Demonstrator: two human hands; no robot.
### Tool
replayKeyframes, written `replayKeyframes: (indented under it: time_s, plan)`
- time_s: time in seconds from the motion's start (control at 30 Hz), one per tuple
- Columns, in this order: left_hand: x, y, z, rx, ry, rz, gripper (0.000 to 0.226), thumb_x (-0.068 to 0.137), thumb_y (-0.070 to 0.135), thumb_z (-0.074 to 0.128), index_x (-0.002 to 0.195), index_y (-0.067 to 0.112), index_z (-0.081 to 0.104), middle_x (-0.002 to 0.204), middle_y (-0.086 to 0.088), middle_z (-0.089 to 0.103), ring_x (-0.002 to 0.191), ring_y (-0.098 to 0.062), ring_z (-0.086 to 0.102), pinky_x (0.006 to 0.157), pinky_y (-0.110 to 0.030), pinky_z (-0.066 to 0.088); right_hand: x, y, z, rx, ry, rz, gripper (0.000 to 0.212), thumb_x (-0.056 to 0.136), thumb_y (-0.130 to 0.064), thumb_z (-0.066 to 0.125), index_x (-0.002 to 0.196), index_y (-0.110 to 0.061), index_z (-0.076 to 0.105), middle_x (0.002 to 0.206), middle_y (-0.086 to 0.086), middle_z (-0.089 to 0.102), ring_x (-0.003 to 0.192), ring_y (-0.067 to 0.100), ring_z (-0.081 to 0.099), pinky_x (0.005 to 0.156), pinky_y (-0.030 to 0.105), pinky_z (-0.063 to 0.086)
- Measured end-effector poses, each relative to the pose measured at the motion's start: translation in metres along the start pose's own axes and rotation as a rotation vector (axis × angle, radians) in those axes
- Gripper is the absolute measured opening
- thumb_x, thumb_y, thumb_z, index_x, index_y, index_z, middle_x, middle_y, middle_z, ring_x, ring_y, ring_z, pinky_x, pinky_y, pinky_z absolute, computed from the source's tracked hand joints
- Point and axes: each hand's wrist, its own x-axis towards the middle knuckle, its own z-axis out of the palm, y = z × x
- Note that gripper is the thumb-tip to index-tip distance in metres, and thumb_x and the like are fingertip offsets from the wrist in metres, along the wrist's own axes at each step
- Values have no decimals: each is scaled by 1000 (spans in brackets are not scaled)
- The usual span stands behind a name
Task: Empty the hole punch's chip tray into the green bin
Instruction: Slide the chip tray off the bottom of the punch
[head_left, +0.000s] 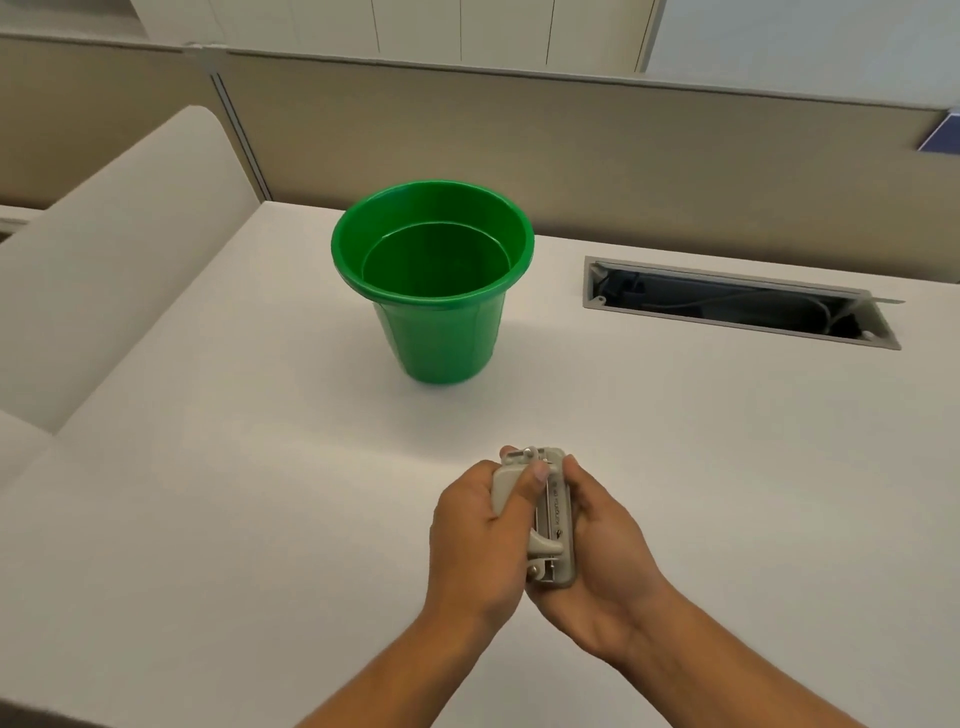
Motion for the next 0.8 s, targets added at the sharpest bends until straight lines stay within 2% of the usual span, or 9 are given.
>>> replayKeyframes:
  time_s: [0.17,0.23,0.3,0.4,0.47,0.53,0.6,0.7,0.8]
  plan:
    - [37,-2,-22,-9,-49,20,33,80,55,64,70,23,63,62,7,69,56,-8,65,52,-28,55,30,4,26,-69,37,-46,49,101,-45,38,109,-14,75,99,11,76,86,24,74,63,31,59]
    - [48,-2,-31,-49,-63,8,34,85,49,67,65,21,62,57,9,66,51,-4,61,48,-21,49,36,5,32,-133,29,-61,52,102,-46,35,112,-14,74,106,12,76,92,24,74,64,32,59]
    - [59,0,-38,-90,-65,-9,34,86,44,68,62,21,62,54,11,63,48,-3,58,45,-17,47,37,2,33,-208,3,-79,50,104,-42,33,120,-13,71,119,15,73,104,26,71,75,37,60]
    - [72,7,-47,-129,-70,-21,34,85,42,70,57,24,62,50,12,61,45,-2,56,42,-17,46,29,-5,35,-332,-129,-97,40,101,-19,37,130,-8,63,131,21,65,117,32,63,93,40,54]
    - [77,11,-48,-144,-88,-31,34,86,43,70,56,27,63,49,12,62,44,-3,58,42,-18,48,24,-10,34,-449,-214,-103,47,89,1,39,130,-7,62,131,23,64,115,31,63,99,39,51]
    - [76,13,-48,-151,-96,-54,33,86,44,69,58,27,64,51,12,64,46,-3,62,42,-19,49,20,-12,36,-539,-252,-110,56,81,10,40,129,-8,63,127,21,67,114,29,65,101,37,51]
    - [73,15,-49,-150,-100,-44,31,86,45,68,61,26,64,52,13,65,48,-3,64,42,-17,49,17,-13,37,-590,-261,-141,58,78,12,46,129,-9,63,125,21,68,115,31,65,102,38,50]
    - [70,15,-51,-142,-94,-11,31,85,47,67,67,23,66,55,12,66,51,-4,65,45,-16,50,14,-11,41,-639,-277,-172,59,71,3,56,128,-9,64,123,21,69,116,33,65,103,40,49]
    - [67,16,-52,-130,-88,5,31,85,48,67,67,22,66,58,9,68,53,-6,66,47,-18,51,10,-8,45,-680,-260,-208,53,75,-1,62,126,-13,66,120,17,72,114,31,67,101,37,51]
